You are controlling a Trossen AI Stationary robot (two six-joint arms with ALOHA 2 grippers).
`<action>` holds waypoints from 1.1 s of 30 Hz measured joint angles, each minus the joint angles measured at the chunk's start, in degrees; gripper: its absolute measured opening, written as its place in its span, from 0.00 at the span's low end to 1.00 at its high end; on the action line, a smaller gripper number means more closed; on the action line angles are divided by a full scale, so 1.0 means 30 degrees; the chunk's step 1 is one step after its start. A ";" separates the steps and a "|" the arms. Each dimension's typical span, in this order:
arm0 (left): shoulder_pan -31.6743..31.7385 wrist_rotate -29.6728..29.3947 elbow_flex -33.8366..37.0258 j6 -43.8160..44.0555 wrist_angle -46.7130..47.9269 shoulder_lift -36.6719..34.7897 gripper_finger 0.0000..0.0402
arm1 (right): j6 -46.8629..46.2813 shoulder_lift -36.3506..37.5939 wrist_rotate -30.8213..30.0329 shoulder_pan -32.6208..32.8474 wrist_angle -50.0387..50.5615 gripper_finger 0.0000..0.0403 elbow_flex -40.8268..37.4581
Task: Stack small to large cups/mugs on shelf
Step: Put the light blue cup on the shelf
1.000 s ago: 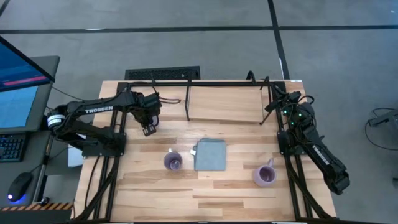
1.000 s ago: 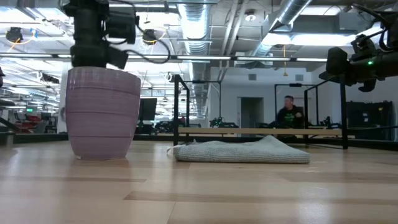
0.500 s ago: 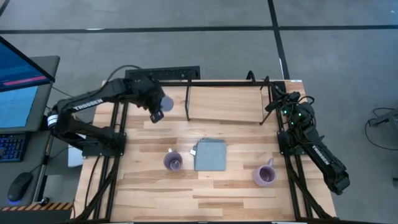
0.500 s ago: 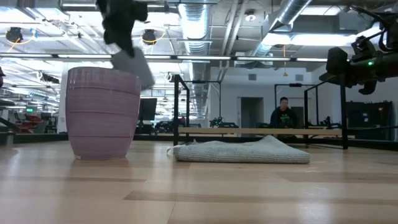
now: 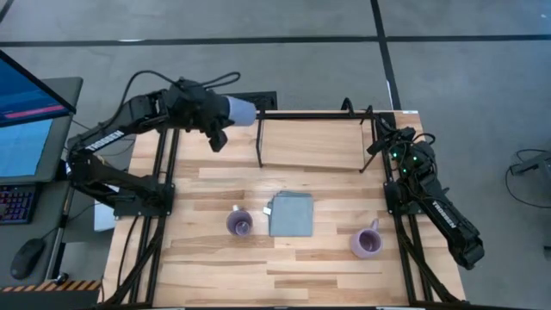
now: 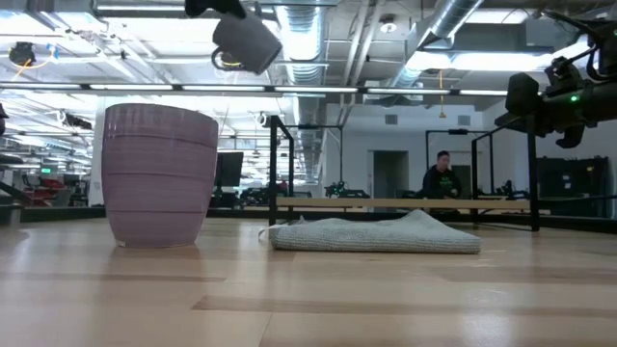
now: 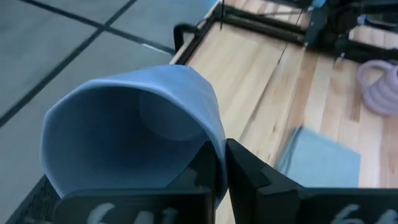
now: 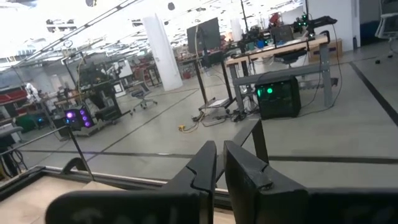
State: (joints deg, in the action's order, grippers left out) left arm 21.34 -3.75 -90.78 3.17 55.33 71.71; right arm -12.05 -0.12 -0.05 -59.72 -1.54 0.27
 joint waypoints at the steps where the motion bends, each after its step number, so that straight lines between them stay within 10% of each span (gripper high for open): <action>1: 0.0000 0.0003 -0.0295 0.0093 -0.0024 0.0172 0.01 | 0.0000 0.0000 0.0002 0.0000 -0.0006 0.14 0.0000; 33: -0.0826 -0.0038 -1.4672 0.6555 0.2283 1.4908 0.01 | -0.1116 -0.0066 0.0015 0.0022 0.0324 0.14 -0.0007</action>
State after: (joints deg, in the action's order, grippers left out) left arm 18.87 -3.86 -134.79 22.83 62.18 116.44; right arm -15.40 -0.32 -0.01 -59.66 -0.57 0.25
